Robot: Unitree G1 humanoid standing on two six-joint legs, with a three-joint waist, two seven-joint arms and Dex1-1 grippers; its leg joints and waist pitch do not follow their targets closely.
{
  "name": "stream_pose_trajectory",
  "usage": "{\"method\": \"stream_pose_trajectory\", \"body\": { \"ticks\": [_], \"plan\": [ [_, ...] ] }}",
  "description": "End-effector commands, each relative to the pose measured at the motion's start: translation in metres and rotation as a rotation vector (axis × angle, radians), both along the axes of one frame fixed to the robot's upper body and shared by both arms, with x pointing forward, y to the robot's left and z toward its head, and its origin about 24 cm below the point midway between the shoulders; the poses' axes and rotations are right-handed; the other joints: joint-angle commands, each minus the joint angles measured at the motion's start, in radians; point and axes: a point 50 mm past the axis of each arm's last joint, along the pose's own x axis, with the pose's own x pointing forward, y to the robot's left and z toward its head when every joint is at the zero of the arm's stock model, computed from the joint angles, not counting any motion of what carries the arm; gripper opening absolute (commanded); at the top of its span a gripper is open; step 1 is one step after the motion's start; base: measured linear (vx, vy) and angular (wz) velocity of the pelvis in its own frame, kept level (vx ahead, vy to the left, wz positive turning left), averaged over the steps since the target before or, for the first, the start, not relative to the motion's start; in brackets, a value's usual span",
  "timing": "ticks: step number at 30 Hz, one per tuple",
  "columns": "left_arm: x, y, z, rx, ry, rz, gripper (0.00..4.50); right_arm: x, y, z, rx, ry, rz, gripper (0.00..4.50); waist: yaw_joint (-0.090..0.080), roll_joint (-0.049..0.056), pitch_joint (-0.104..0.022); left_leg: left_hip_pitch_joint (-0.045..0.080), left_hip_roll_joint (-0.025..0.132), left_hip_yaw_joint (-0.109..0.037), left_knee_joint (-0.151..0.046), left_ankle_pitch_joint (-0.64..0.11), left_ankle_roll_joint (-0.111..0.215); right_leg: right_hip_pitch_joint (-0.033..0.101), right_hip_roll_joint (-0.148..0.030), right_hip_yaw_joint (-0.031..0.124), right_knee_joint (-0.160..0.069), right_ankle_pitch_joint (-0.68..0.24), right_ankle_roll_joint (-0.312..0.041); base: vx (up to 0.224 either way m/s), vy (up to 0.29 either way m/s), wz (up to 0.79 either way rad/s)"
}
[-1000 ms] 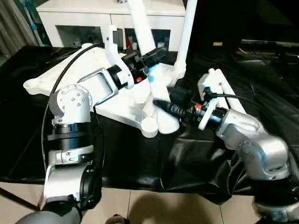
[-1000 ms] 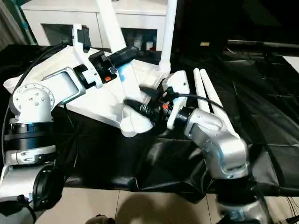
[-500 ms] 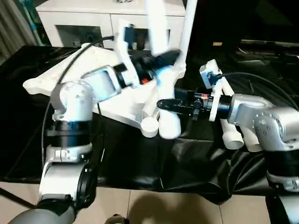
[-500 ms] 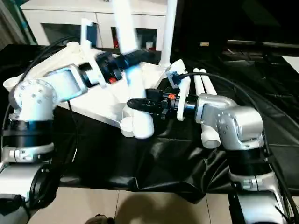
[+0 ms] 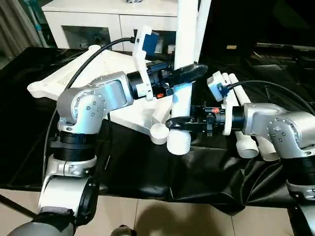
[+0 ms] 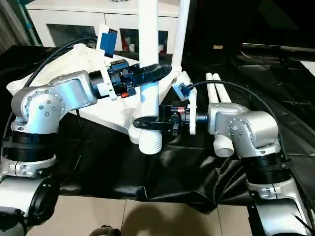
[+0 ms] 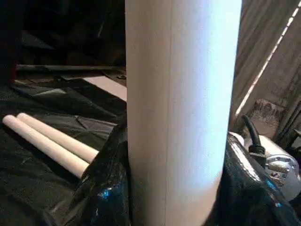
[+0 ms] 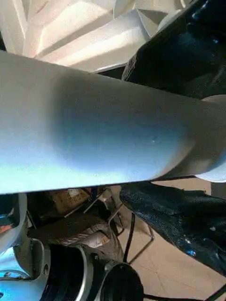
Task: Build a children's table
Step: Pick table leg
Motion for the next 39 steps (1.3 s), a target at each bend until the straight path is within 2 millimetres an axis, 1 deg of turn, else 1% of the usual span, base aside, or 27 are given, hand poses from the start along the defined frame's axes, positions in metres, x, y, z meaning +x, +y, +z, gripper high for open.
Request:
{"method": "stream_pose_trajectory", "body": {
  "ticks": [1,3,4,8,9,12,14,23,24,25,26,28,30,31,32,33,35,36,37,38,39],
  "plan": [
    [-0.005,-0.003,0.004,-0.002,-0.038,-0.029,1.82,0.000,0.004,0.003,-0.005,0.005,0.022,3.05,0.003,-0.023,-0.083,0.022,0.019,0.001,-0.054,-0.123,0.031,0.055,-0.045,0.028,-0.065,-0.076,-0.232,0.000,0.000,0.00],
    [-0.006,-0.003,0.004,-0.002,-0.039,-0.032,1.82,0.000,0.005,0.002,-0.003,0.007,0.024,3.05,0.003,-0.023,-0.084,0.023,0.019,0.002,-0.054,-0.119,0.032,0.054,-0.045,0.027,-0.064,-0.070,-0.234,0.000,0.000,0.00],
    [-0.007,-0.003,0.004,-0.003,-0.040,-0.034,1.82,0.000,0.005,0.002,0.001,0.011,0.021,2.78,0.003,-0.023,-0.083,0.023,0.019,0.001,-0.054,-0.119,0.032,0.054,-0.045,0.027,-0.064,-0.070,-0.234,0.000,0.000,0.00],
    [-0.007,-0.003,0.004,-0.007,-0.041,-0.035,1.82,0.001,0.006,0.002,0.016,0.020,0.016,2.66,0.003,-0.024,-0.083,0.022,0.018,0.002,-0.054,-0.122,0.031,0.054,-0.045,0.027,-0.064,-0.074,-0.233,0.000,0.000,0.00],
    [-0.007,-0.003,0.004,-0.007,-0.041,-0.035,1.82,0.001,0.006,0.002,0.016,0.020,0.016,2.37,0.003,-0.023,-0.083,0.023,0.018,0.002,-0.053,-0.124,0.030,0.054,-0.045,0.027,-0.065,-0.078,-0.233,0.000,0.000,0.00],
    [-0.008,-0.002,0.004,-0.008,-0.042,-0.038,1.82,0.002,0.007,0.001,0.024,0.025,0.012,2.26,0.003,-0.023,-0.083,0.023,0.018,0.002,-0.054,-0.125,0.029,0.054,-0.045,0.027,-0.064,-0.075,-0.233,0.000,0.000,0.00],
    [-0.008,-0.002,0.004,-0.009,-0.041,-0.039,1.82,0.002,0.007,0.001,0.025,0.026,0.006,2.02,0.003,-0.023,-0.084,0.023,0.018,0.001,-0.054,-0.126,0.027,0.054,-0.045,0.027,-0.064,-0.078,-0.230,0.000,0.000,0.00],
    [-0.006,0.001,0.002,-0.020,-0.024,-0.021,1.82,0.003,0.006,0.000,0.041,0.034,-0.005,1.93,0.004,-0.023,-0.084,0.023,0.018,0.001,-0.054,-0.127,0.022,0.054,-0.045,0.027,-0.063,-0.071,-0.227,0.000,0.000,0.00],
    [-0.007,0.003,0.002,-0.061,0.006,-0.036,2.38,0.003,0.005,0.000,0.049,0.034,-0.012,1.93,0.004,-0.026,-0.084,0.023,0.017,0.002,-0.053,-0.123,0.024,0.054,-0.045,0.027,-0.063,-0.064,-0.231,0.000,0.000,0.00],
    [-0.008,0.004,0.003,-0.071,0.005,-0.035,2.52,0.003,0.005,0.000,0.052,0.034,-0.015,1.93,0.004,-0.025,-0.084,0.022,0.017,0.002,-0.053,-0.122,0.024,0.055,-0.045,0.027,-0.062,-0.064,-0.233,0.000,0.000,0.00],
    [-0.008,0.004,0.003,-0.071,0.005,-0.035,2.52,0.003,0.005,0.000,0.052,0.034,-0.015,1.93,0.004,-0.024,-0.084,0.023,0.018,0.002,-0.053,-0.123,0.025,0.054,-0.046,0.027,-0.063,-0.065,-0.234,0.000,0.000,0.00],
    [-0.003,0.008,0.009,-0.183,-0.027,0.019,2.78,0.003,0.003,0.001,0.077,0.033,-0.036,1.90,0.005,-0.026,-0.085,0.023,0.018,0.002,-0.053,-0.125,0.027,0.055,-0.046,0.027,-0.063,-0.060,-0.239,0.000,0.000,0.00],
    [0.001,0.014,0.014,-0.318,-0.055,0.069,2.78,0.004,0.002,0.001,0.116,0.034,-0.065,1.90,0.006,-0.028,-0.084,0.021,0.018,0.002,-0.053,-0.129,0.030,0.057,-0.048,0.027,-0.068,-0.061,-0.244,0.000,0.000,0.00],
    [0.007,0.025,0.018,-0.524,-0.016,0.130,2.88,0.006,-0.001,0.002,0.179,0.034,-0.126,1.89,0.007,-0.027,-0.085,0.021,0.018,0.002,-0.052,-0.126,0.028,0.057,-0.049,0.027,-0.065,-0.052,-0.249,0.000,0.000,0.00],
    [0.007,0.026,0.018,-0.531,-0.014,0.132,2.88,0.006,-0.001,0.002,0.182,0.033,-0.129,1.89,0.008,-0.027,-0.085,0.019,0.017,0.002,-0.051,-0.130,0.028,0.057,-0.049,0.027,-0.066,-0.046,-0.257,0.000,0.000,0.00],
    [0.009,0.030,0.017,-0.597,0.005,0.148,2.88,0.007,-0.003,0.003,0.211,0.033,-0.159,1.88,0.009,-0.030,-0.087,0.020,0.016,0.002,-0.051,-0.135,0.029,0.058,-0.050,0.026,-0.067,-0.050,-0.260,0.000,0.000,0.00],
    [0.008,0.036,0.013,-0.672,0.031,0.138,2.88,0.009,-0.005,0.003,0.272,0.035,-0.219,1.88,0.008,-0.022,-0.086,0.023,0.016,0.001,-0.053,-0.148,0.029,0.054,-0.047,0.025,-0.068,-0.069,-0.249,0.000,0.000,0.00],
    [0.007,0.038,0.010,-0.691,0.039,0.126,2.88,0.010,-0.006,0.002,0.297,0.028,-0.261,1.88,0.006,-0.017,-0.087,0.024,0.017,-0.001,-0.055,-0.158,0.022,0.054,-0.045,0.023,-0.068,-0.087,-0.234,0.000,0.000,0.00],
    [0.006,0.039,0.008,-0.694,0.042,0.121,2.88,0.011,-0.007,0.002,0.303,0.018,-0.287,1.88,0.007,-0.010,-0.087,0.026,0.018,-0.002,-0.055,-0.158,0.016,0.051,-0.046,0.024,-0.069,-0.089,-0.229,0.000,0.000,0.00],
    [0.007,0.039,0.004,-0.661,0.048,0.133,2.88,0.012,-0.008,0.001,0.298,-0.005,-0.330,1.88,0.003,-0.015,-0.085,0.025,0.017,0.000,-0.057,-0.165,0.014,0.049,-0.044,0.025,-0.072,-0.096,-0.226,0.000,0.000,0.00],
    [0.015,0.039,-0.006,-0.540,0.063,0.208,2.88,0.015,-0.011,-0.004,0.236,-0.055,-0.410,1.88,0.003,-0.008,-0.086,0.027,0.019,-0.004,-0.060,-0.178,-0.001,0.049,-0.044,0.024,-0.074,-0.110,-0.206,0.000,0.000,0.00]
  ]
}}
